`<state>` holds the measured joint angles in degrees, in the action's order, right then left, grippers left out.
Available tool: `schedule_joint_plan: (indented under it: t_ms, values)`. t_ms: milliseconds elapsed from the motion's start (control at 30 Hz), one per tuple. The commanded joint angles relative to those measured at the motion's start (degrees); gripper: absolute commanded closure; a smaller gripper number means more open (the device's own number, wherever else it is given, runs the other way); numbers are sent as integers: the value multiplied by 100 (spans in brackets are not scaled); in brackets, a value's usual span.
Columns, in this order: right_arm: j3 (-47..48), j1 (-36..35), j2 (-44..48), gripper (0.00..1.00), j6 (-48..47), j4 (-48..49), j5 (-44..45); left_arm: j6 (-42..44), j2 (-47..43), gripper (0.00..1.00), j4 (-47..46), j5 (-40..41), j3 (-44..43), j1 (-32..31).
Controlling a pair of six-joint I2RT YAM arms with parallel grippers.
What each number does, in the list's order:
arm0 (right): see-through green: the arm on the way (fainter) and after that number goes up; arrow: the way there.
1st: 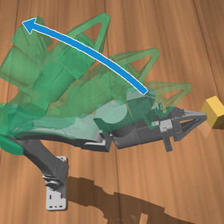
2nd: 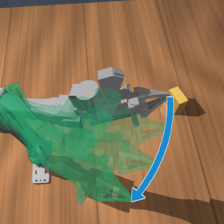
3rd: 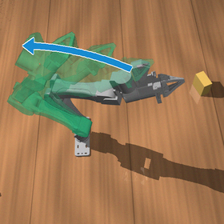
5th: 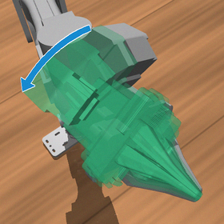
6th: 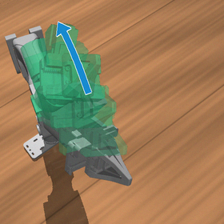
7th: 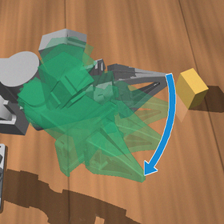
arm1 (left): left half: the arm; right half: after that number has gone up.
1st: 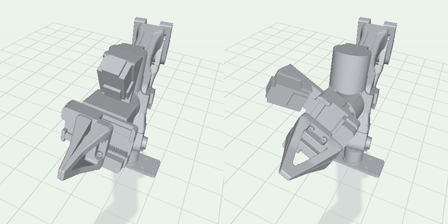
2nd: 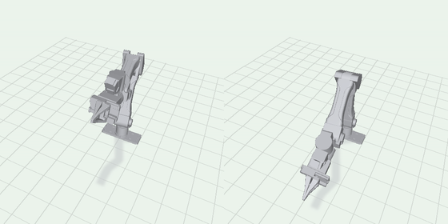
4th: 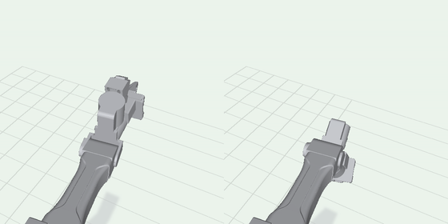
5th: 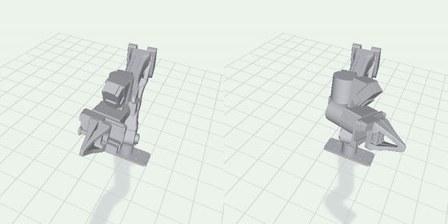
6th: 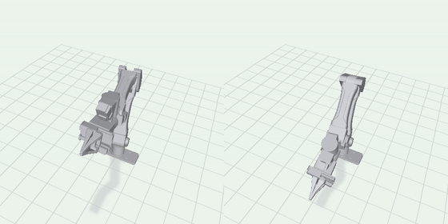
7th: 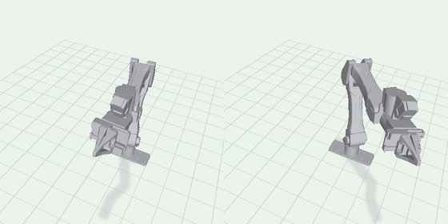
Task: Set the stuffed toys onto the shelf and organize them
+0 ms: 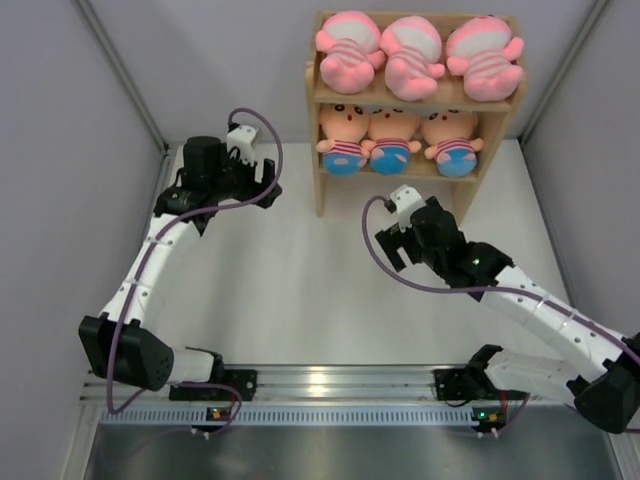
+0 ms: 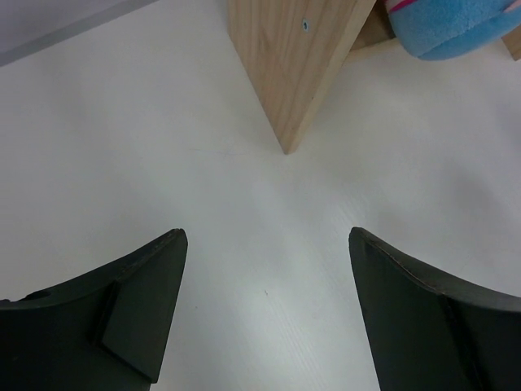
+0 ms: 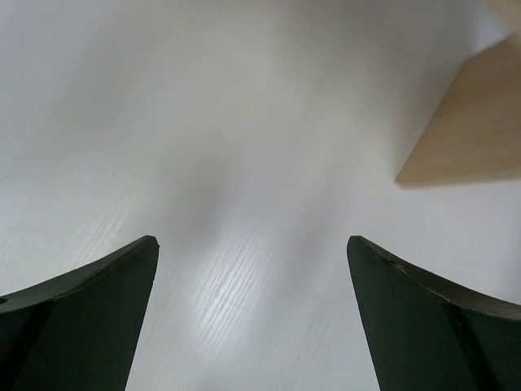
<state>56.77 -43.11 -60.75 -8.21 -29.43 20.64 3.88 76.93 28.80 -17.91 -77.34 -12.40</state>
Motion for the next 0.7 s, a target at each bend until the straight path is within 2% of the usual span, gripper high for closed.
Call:
schedule_joint_plan:
  t_ms: [0,100,233,333,533,667]
  values:
    - [-701,539,89,1,1539,-168,-386,175,59,14,-50,147,61,28]
    - [-1106,1391,186,1,1839,-20,-385,175,138,14,-50,191,122,27]
    - [-1440,3224,353,1,2156,480,-903,271,244,14,-50,402,263,27]
    - [-1625,4097,529,1,2472,693,-1221,350,305,14,-137,578,509,36]
    - [-1828,4259,582,1,3000,887,17,306,349,14,-586,395,1107,54]
    - [-1775,4259,450,1,3027,825,11,324,455,14,-586,306,1195,54]
